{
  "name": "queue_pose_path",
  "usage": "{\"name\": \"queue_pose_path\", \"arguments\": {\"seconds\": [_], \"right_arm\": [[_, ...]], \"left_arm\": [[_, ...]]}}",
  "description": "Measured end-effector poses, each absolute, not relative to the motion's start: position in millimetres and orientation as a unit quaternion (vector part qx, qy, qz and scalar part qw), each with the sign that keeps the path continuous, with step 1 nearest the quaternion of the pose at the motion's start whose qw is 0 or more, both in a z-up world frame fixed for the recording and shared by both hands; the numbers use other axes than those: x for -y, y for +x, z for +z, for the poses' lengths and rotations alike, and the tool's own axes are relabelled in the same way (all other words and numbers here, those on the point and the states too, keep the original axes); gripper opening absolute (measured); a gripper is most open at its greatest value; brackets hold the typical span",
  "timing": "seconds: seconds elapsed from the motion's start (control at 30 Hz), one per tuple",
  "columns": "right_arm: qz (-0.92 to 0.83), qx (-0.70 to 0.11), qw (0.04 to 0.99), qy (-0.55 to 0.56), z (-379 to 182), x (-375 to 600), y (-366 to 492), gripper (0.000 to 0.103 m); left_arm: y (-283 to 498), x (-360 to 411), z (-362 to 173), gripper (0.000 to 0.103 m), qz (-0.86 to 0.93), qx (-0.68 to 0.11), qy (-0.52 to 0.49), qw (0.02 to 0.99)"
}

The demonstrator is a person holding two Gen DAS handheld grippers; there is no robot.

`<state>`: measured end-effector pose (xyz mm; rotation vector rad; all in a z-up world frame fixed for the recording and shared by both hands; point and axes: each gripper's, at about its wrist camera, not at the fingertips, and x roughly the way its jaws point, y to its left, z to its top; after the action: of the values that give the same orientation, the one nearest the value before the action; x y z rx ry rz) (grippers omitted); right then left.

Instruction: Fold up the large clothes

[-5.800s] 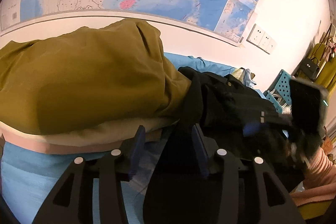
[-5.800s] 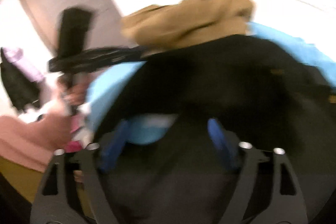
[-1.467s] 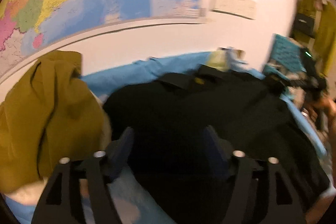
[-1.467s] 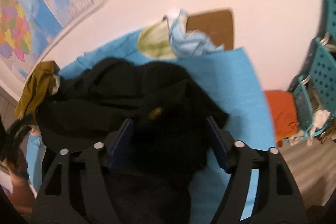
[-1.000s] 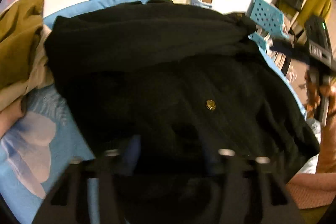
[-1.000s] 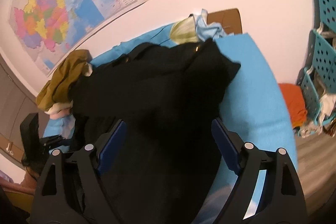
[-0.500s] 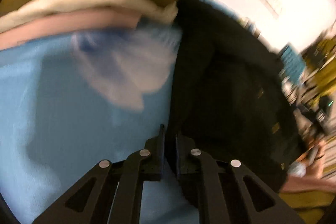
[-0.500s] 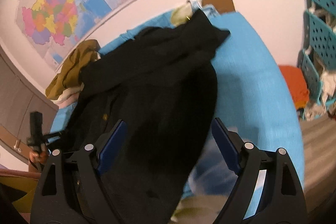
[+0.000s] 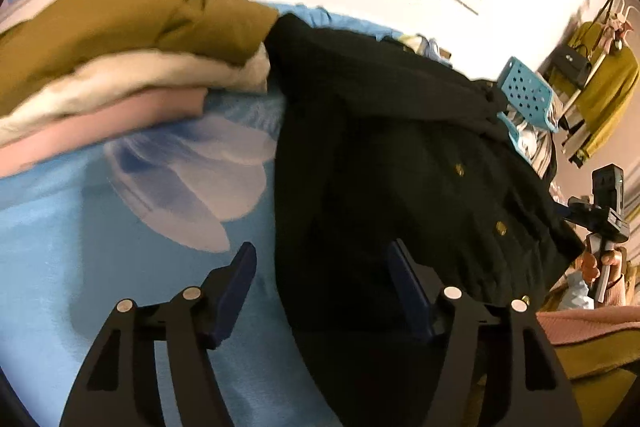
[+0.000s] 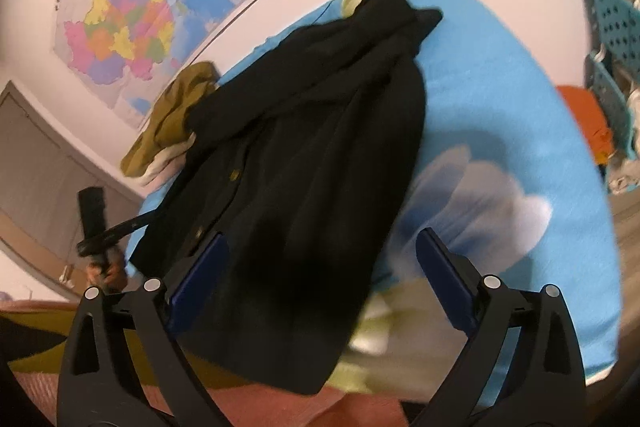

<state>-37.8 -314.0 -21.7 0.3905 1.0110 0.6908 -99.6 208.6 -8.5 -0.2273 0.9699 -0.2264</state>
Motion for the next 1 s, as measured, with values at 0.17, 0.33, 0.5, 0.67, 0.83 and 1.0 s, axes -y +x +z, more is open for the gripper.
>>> {"name": "queue_pose_path", "arguments": {"seconds": [0.17, 0.33, 0.5, 0.67, 0.83, 1.0], "right_arm": [[0.351, -0.476, 0.78, 0.203, -34, 304, -47, 0.096], [0.389, -0.462, 0.767, 0.216, -35, 286, -45, 0.078], [0.421, -0.461, 0.734, 0.267, -41, 281, -41, 0.031], [0.43, -0.418, 0.75, 0.28, -14, 288, -52, 0.022], [0.431, -0.366, 0.776, 0.279, 27, 307, -70, 0.018], [0.434, -0.35, 0.787, 0.264, 43, 316, -89, 0.008]], "left_arm": [[-104, -205, -26, 0.073, -0.145, -0.487, -0.139, 0.85], [-109, -190, -32, 0.085, -0.191, -0.486, -0.151, 0.839], [-108, -182, -33, 0.032, -0.19, -0.492, -0.166, 0.833], [-112, -181, -14, 0.019, -0.204, -0.468, -0.215, 0.832], [-128, -192, 24, 0.014, -0.224, -0.421, -0.24, 0.845], [-148, -196, 34, 0.007, -0.244, -0.403, -0.237, 0.85]]}}
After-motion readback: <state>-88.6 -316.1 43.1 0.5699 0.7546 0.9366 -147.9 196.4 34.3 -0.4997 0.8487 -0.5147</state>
